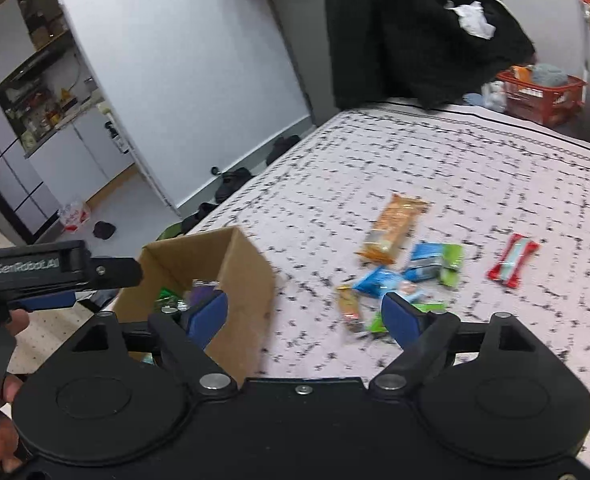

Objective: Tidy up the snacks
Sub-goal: 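Move both tools back to the snacks and grasp the yellow stick snack with the left tool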

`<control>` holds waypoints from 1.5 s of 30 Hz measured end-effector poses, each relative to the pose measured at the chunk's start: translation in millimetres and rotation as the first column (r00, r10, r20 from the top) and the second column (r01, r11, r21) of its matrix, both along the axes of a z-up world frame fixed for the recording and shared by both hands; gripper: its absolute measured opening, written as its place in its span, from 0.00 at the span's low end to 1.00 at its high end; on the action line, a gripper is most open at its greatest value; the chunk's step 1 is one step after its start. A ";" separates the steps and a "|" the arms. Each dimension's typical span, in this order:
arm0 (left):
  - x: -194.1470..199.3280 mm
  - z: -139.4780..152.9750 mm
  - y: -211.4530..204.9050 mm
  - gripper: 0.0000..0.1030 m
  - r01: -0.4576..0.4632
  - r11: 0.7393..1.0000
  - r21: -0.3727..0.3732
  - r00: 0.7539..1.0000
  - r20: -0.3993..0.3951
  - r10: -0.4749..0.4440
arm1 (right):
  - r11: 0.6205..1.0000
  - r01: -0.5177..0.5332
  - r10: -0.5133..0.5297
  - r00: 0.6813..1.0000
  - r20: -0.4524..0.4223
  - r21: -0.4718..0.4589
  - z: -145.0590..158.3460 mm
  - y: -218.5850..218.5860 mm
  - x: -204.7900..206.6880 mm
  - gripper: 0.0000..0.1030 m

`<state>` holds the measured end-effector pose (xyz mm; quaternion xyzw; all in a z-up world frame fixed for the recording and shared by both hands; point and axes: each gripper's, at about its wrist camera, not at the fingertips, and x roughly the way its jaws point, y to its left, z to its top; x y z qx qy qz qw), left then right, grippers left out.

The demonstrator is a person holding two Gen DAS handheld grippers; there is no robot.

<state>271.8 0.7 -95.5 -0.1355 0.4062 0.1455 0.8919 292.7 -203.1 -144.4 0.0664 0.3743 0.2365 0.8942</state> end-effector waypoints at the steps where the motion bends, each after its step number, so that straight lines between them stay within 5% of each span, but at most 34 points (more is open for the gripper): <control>1: 0.5 0.5 -4.9 1.00 0.011 1.000 -0.005 1.000 0.006 -0.011 | 1.000 0.007 -0.007 1.000 0.003 -0.009 0.9 -5.4 2.3 0.83; 21: 22.0 3.2 -87.7 1.00 0.090 0.996 -0.001 0.994 0.062 -0.090 | 0.975 0.223 -0.223 0.975 -0.020 -0.012 -9.6 -104.6 24.9 0.87; 33: 41.8 -21.2 -124.5 1.00 0.115 0.993 -0.007 0.992 0.047 -0.115 | 0.957 0.289 -0.288 0.955 -0.067 0.005 -31.3 -128.4 38.9 0.87; 41: 57.1 -43.7 -138.6 0.93 0.125 0.992 -0.010 0.991 0.051 -0.124 | 0.953 0.304 -0.303 0.949 -0.090 -0.006 -47.8 -134.3 48.4 0.87; 45: 67.6 -62.2 -134.7 0.82 0.099 0.994 -0.034 0.995 0.027 -0.099 | 0.953 0.303 -0.302 0.947 -0.108 -0.004 -56.2 -134.4 55.0 0.84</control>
